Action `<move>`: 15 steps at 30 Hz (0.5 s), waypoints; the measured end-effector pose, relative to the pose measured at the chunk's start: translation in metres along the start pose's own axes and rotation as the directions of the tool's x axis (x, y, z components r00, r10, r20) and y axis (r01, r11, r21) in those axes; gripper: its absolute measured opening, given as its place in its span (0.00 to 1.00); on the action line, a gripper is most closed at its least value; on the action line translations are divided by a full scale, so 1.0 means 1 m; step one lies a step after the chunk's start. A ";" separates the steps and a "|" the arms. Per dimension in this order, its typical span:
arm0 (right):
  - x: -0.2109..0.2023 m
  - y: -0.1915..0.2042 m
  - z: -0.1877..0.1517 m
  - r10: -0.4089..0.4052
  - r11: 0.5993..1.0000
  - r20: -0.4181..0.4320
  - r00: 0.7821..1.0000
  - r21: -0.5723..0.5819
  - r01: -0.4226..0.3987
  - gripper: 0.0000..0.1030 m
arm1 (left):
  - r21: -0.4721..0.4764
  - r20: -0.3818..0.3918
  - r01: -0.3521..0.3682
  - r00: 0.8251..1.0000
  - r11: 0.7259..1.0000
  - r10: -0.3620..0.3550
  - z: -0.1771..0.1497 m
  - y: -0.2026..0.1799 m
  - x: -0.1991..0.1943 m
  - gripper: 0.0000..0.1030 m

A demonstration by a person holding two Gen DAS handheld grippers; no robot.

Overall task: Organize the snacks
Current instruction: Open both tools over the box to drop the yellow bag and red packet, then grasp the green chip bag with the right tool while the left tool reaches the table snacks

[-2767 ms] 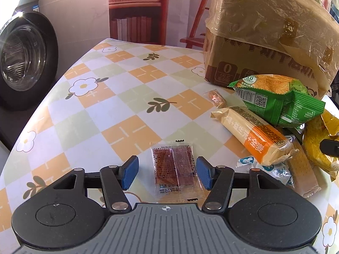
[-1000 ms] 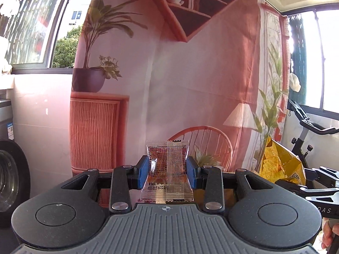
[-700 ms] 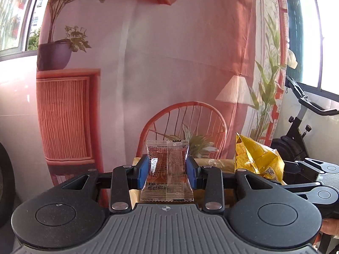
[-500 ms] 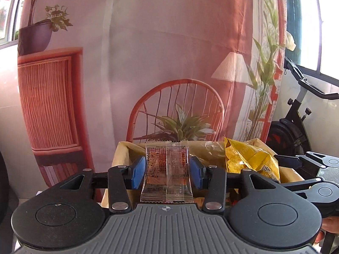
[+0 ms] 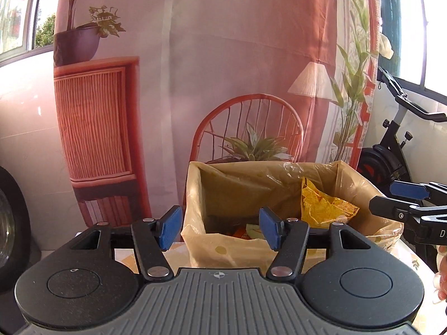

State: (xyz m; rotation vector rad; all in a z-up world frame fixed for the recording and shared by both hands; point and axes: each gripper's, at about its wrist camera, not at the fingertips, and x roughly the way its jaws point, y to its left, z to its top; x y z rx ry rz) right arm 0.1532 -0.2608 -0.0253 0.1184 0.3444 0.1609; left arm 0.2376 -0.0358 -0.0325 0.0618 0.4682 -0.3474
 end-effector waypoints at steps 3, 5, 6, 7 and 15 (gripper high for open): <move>-0.016 0.013 -0.007 0.032 0.999 0.015 0.999 0.012 -0.032 0.81 | -0.027 -0.011 0.003 1.000 1.000 -0.003 -0.012 0.012 -0.022 0.61; -0.024 0.023 -0.014 0.047 0.999 0.021 0.999 0.006 -0.047 0.81 | -0.058 -0.021 0.005 1.000 0.998 -0.006 -0.024 0.020 -0.036 0.61; -0.027 0.027 -0.019 0.054 0.999 0.019 0.998 0.000 -0.055 0.81 | -0.076 -0.026 0.002 1.000 0.997 -0.004 -0.031 0.024 -0.042 0.61; -0.028 0.033 -0.024 0.065 0.998 0.014 0.998 -0.004 -0.065 0.81 | -0.087 -0.031 -0.001 1.000 0.996 -0.002 -0.038 0.026 -0.046 0.61; -0.009 0.074 -0.066 0.174 0.982 -0.115 0.978 -0.059 -0.182 0.78 | -0.109 -0.110 -0.076 0.992 0.991 0.064 -0.091 0.038 -0.049 0.61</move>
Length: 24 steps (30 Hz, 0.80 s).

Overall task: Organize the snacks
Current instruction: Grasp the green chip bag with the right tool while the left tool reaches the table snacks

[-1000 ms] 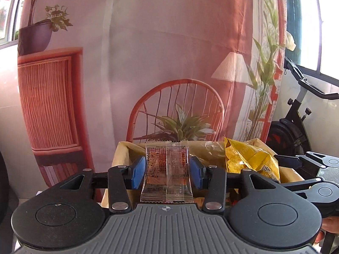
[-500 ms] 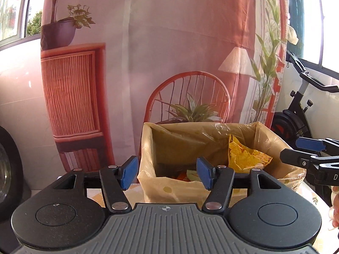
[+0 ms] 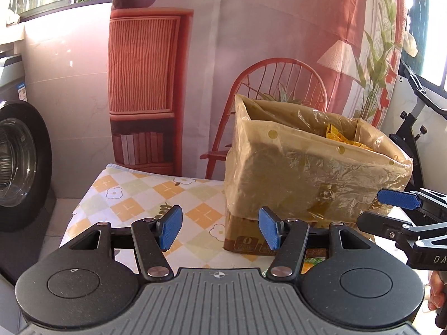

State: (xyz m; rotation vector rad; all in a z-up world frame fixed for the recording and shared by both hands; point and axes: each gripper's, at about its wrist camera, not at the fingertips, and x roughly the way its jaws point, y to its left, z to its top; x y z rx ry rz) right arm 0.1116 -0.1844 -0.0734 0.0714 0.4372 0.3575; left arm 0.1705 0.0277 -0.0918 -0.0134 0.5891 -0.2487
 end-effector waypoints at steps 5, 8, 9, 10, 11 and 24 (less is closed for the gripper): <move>0.028 0.020 -0.025 0.065 0.992 -0.115 0.991 -0.100 -0.076 0.78 | -0.013 -0.042 -0.005 0.999 1.000 0.005 -0.019 0.006 0.011 0.61; 0.048 0.027 -0.040 0.055 0.981 -0.191 0.980 -0.173 -0.089 0.77 | -0.023 -0.064 -0.006 0.998 1.000 0.005 -0.027 0.009 0.016 0.61; 0.054 0.027 -0.044 0.054 0.977 -0.217 0.975 -0.190 -0.096 0.77 | -0.022 -0.073 -0.009 0.997 1.000 0.007 -0.029 0.008 0.019 0.61; 0.060 0.027 -0.048 0.055 0.974 -0.244 0.968 -0.200 -0.106 0.78 | -0.021 -0.079 -0.010 0.997 1.000 0.008 -0.032 0.009 0.021 0.61; 0.064 0.027 -0.051 0.058 0.972 -0.265 0.962 -0.206 -0.115 0.79 | -0.020 -0.085 -0.009 0.996 1.000 0.007 -0.034 0.010 0.023 0.61; 0.106 0.017 -0.073 -0.003 0.955 -0.416 0.909 -0.271 -0.121 0.85 | -0.040 -0.139 0.006 0.990 0.999 -0.012 -0.050 0.008 0.037 0.61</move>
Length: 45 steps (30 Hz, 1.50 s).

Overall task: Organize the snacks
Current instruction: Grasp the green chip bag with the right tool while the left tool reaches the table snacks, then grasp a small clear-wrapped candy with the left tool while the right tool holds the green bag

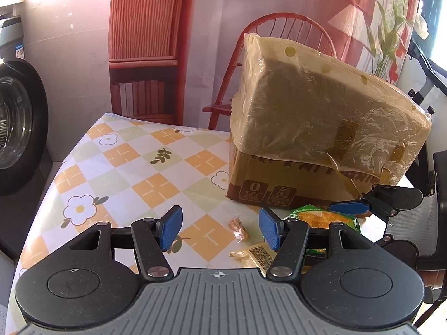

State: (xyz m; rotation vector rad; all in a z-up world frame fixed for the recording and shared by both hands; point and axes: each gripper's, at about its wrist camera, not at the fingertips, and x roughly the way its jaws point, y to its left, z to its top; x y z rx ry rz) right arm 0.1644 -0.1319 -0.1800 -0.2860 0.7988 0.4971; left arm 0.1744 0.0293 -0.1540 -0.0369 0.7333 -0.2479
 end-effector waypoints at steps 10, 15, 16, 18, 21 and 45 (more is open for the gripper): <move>-0.047 -0.016 -0.026 -0.017 0.966 0.160 0.987 0.257 -0.025 0.59 | 0.001 -0.077 0.046 0.996 0.999 -0.046 -0.020 -0.011 0.012 0.61; -0.073 -0.022 -0.052 -0.064 0.923 0.205 0.977 0.385 -0.020 0.58 | 0.005 -0.126 0.086 0.988 0.996 -0.085 -0.029 -0.032 0.030 0.61; -0.077 -0.023 -0.055 -0.069 0.919 0.208 0.976 0.393 -0.019 0.58 | 0.006 -0.136 0.092 0.987 0.996 -0.091 -0.031 -0.036 0.034 0.61; -0.083 -0.023 -0.060 -0.080 0.914 0.213 0.974 0.406 -0.013 0.58 | 0.011 -0.156 0.095 0.983 0.995 -0.092 -0.035 -0.045 0.043 0.61; -0.091 -0.025 -0.065 -0.096 0.909 0.221 0.971 0.417 -0.005 0.57 | 0.027 -0.179 0.075 0.981 0.997 -0.069 -0.039 -0.055 0.054 0.61; -0.100 -0.026 -0.078 -0.141 0.885 0.240 0.960 0.466 0.014 0.57 | 0.008 -0.123 -0.137 0.983 0.991 0.137 -0.059 0.007 0.024 0.37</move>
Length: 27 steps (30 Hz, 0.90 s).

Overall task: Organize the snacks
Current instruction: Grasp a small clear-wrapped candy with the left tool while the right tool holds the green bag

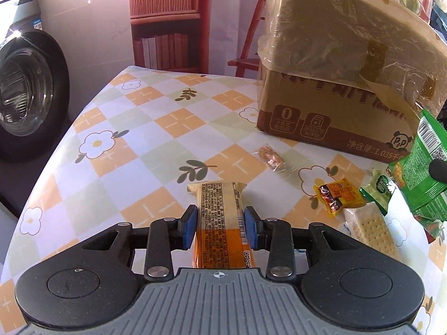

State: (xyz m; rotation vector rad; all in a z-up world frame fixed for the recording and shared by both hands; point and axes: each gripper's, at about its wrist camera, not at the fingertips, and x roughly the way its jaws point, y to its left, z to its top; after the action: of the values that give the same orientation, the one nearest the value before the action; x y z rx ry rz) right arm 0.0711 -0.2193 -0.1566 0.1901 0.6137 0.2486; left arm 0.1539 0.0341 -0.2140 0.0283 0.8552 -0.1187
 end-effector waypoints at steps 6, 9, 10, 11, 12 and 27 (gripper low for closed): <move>-0.002 -0.002 -0.001 -0.015 1.000 0.005 1.000 -0.001 0.015 0.57 | -0.042 0.024 -0.014 1.000 0.999 0.015 0.020 0.012 0.000 0.46; -0.002 -0.003 -0.001 -0.020 1.000 0.005 1.000 -0.004 0.020 0.57 | -0.025 0.075 0.021 0.997 0.999 -0.019 0.037 0.002 -0.007 0.47; -0.002 -0.004 -0.001 -0.021 1.000 0.003 1.000 -0.004 0.021 0.57 | -0.023 0.080 0.039 0.996 0.999 -0.037 0.042 -0.003 -0.005 0.47; -0.001 -0.004 -0.001 -0.021 1.000 0.002 1.000 -0.004 0.021 0.57 | -0.026 0.077 0.063 0.995 0.998 -0.061 0.047 -0.009 -0.001 0.47; -0.001 -0.004 -0.001 -0.021 1.000 0.001 1.000 -0.005 0.021 0.57 | -0.034 0.068 0.083 0.994 0.996 -0.080 0.051 -0.013 0.004 0.47; -0.002 -0.009 -0.005 -0.020 1.000 -0.016 1.000 0.005 0.020 0.57 | -0.017 -0.008 0.060 0.998 0.998 -0.061 0.047 -0.053 0.075 0.18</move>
State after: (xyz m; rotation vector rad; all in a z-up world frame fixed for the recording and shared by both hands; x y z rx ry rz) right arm 0.0681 -0.2275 -0.1619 0.1876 0.6315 0.2294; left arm 0.2320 -0.0290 -0.2384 -0.0132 0.8655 -0.1681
